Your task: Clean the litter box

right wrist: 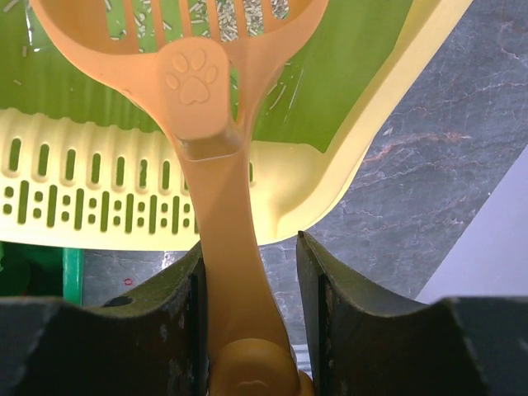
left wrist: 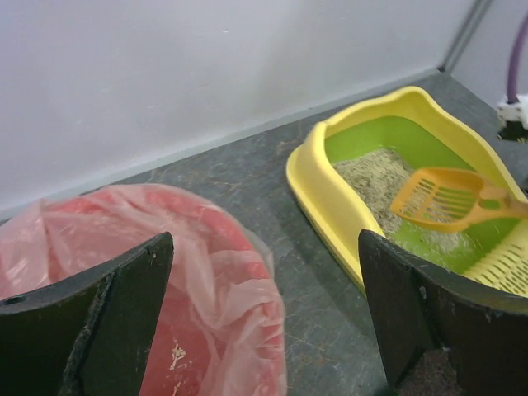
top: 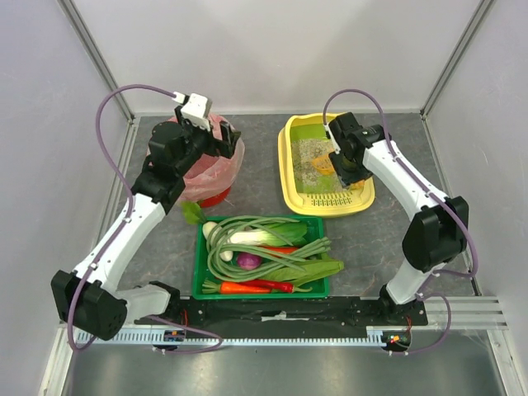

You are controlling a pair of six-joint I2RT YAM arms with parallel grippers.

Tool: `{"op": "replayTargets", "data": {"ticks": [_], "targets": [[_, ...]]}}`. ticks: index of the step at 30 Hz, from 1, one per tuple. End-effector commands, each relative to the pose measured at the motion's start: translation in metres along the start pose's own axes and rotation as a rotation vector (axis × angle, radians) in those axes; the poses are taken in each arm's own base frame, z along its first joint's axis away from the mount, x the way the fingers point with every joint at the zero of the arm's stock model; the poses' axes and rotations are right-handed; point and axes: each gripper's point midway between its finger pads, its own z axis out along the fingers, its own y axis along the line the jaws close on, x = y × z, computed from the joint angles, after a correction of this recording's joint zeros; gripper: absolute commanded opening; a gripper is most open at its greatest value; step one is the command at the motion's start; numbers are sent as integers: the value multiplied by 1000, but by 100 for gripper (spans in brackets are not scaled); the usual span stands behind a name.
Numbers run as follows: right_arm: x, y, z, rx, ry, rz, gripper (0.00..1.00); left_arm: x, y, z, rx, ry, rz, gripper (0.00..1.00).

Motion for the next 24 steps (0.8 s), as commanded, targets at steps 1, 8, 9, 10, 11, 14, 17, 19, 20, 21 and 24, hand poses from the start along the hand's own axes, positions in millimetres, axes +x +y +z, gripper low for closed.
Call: {"op": "replayTargets", "data": {"ticks": [1, 8, 9, 10, 11, 14, 17, 19, 20, 21, 24], "targets": [[-4, -2, -1, -3, 51, 14, 0, -26, 30, 5, -118, -49, -132, 99], [-19, -3, -1, -5, 138, 61, 0, -15, 65, 10, -277, -16, -102, 99], [-12, -3, 4, 0, 195, 52, 0, -3, 67, 9, -295, 27, -108, 98], [-13, -3, 5, -6, 202, 71, 0, 4, 68, 9, -303, 50, -112, 98], [-16, -5, 4, -14, 195, 89, 0, 9, 69, 8, -308, 68, -116, 98], [-13, -10, 6, 1, 225, 127, 0, 27, 67, 3, -318, 108, -152, 98], [-6, -15, 11, 37, 274, 124, 0, 40, 57, 2, -277, 148, -197, 98], [-4, -13, 17, 44, 300, 119, 0, 40, 51, 1, -255, 172, -223, 98], [-4, -14, 17, 43, 302, 119, 0, 39, 50, 1, -251, 178, -228, 98], [-5, -13, 17, 44, 300, 114, 0, 34, 48, 1, -242, 172, -232, 98], [-10, -12, 19, 37, 296, 112, 0, 32, 47, 1, -232, 187, -216, 97]]}}
